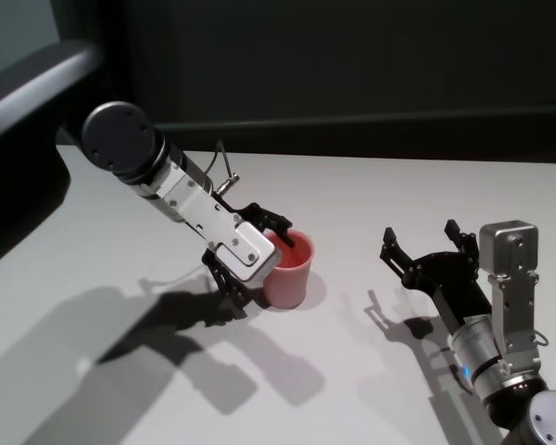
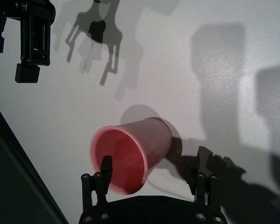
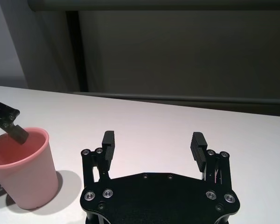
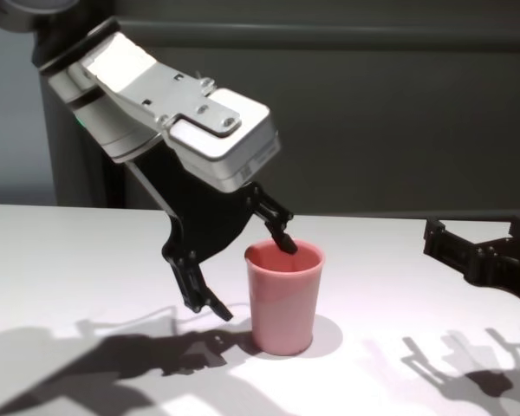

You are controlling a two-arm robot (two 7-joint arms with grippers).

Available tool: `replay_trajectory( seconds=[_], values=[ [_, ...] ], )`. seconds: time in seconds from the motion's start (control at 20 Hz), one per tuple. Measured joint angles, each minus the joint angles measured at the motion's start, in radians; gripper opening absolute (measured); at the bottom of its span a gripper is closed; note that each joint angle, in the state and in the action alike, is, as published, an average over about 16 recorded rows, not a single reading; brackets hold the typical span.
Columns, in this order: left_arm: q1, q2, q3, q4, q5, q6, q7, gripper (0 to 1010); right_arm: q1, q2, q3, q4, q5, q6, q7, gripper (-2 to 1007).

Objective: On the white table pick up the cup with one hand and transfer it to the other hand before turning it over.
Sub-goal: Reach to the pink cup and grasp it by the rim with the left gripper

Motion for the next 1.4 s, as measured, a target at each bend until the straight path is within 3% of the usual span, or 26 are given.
replay_trajectory(
  seconds=[0.65,1.4],
  values=[
    [-0.001,-0.002,0.036,0.022,-0.002,-0.003,0.020,1001,0.000,0.000,0.000,0.000,0.000,0.000,0.000,1002],
    [0.000,0.001,0.042,0.019,-0.012,0.001,0.027,979,0.000,0.000,0.000,0.000,0.000,0.000,0.000,1002]
  ],
)
